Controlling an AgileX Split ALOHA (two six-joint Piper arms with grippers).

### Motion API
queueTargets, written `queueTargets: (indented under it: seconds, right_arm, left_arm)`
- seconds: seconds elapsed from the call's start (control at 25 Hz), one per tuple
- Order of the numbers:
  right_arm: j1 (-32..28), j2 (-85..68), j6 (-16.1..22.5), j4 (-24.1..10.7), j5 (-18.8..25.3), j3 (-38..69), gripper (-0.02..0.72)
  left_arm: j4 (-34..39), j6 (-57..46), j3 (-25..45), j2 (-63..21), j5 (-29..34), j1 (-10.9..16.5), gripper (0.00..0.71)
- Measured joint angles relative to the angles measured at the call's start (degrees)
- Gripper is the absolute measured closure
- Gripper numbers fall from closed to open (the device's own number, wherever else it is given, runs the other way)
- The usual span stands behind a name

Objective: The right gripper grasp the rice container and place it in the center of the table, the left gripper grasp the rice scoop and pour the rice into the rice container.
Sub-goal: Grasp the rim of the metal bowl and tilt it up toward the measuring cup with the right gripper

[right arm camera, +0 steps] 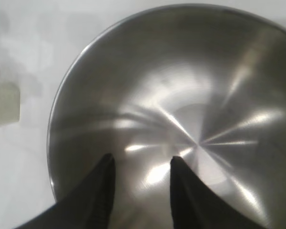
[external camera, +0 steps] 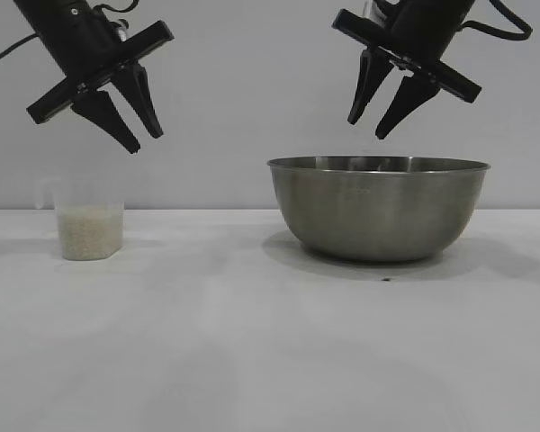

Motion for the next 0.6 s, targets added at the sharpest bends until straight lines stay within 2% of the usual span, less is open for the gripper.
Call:
queueTargets:
  seconds: [0.6]
  right_arm:
    - [0.0, -0.3, -0.3, -0.1, 0.0, 0.0, 0.475]
  left_arm:
    - [0.0, 2.2, 0.0, -0.4, 2.6, 0.0, 0.500]
